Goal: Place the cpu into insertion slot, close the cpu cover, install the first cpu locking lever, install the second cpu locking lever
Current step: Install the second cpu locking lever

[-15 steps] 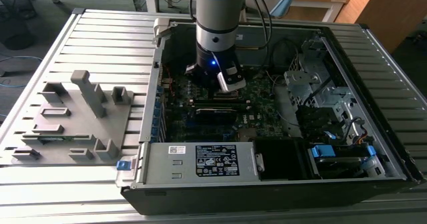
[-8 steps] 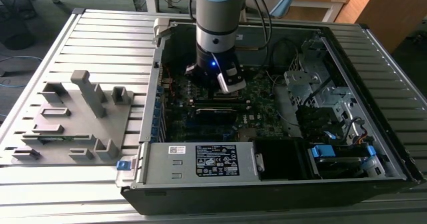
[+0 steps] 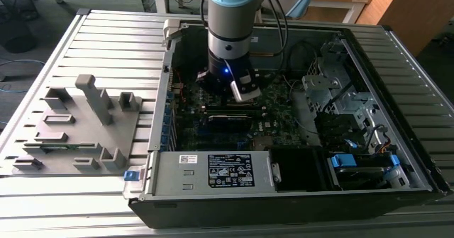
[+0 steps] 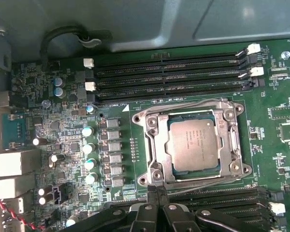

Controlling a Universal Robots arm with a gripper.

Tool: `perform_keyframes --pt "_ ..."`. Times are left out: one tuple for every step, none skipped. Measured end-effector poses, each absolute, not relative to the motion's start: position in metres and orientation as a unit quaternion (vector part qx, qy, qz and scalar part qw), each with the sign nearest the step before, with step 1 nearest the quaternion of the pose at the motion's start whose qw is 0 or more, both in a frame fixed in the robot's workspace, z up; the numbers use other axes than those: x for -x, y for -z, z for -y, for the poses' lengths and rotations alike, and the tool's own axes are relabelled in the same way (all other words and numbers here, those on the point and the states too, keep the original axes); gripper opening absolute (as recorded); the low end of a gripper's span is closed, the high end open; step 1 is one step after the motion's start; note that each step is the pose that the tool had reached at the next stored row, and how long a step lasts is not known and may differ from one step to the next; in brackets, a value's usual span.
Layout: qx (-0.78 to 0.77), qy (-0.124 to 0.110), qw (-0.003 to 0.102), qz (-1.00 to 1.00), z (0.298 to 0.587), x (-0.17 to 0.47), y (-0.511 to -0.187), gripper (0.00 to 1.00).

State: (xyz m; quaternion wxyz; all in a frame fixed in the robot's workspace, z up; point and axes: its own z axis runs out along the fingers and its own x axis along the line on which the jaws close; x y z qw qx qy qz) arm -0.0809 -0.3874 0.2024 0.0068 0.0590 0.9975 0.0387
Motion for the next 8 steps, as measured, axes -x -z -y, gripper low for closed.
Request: perform_keyframes --pt "-0.059 -0.04 0.007 -0.997 0.3877 0.0811 -0.2017 0.11" --pt "-0.059 -0.041 0.007 -0.997 0.388 0.0814 -0.2009 0.11" --pt "-0.059 -0.042 0.007 -0.997 0.3882 0.0816 -0.2001 0.11" --pt "-0.059 -0.043 0.007 -0.997 0.3884 0.0819 -0.1997 0.11" --pt "-0.059 -0.044 0.006 -0.997 0.3885 0.0821 -0.1993 0.11" --pt "-0.059 -0.046 0.006 -0.997 0.3887 0.0823 -0.1991 0.11" --pt "-0.059 -0.049 0.006 -0.997 0.3888 0.0823 -0.199 0.11" --pt "-0.059 -0.052 0.006 -0.997 0.389 0.0824 -0.1988 0.11"
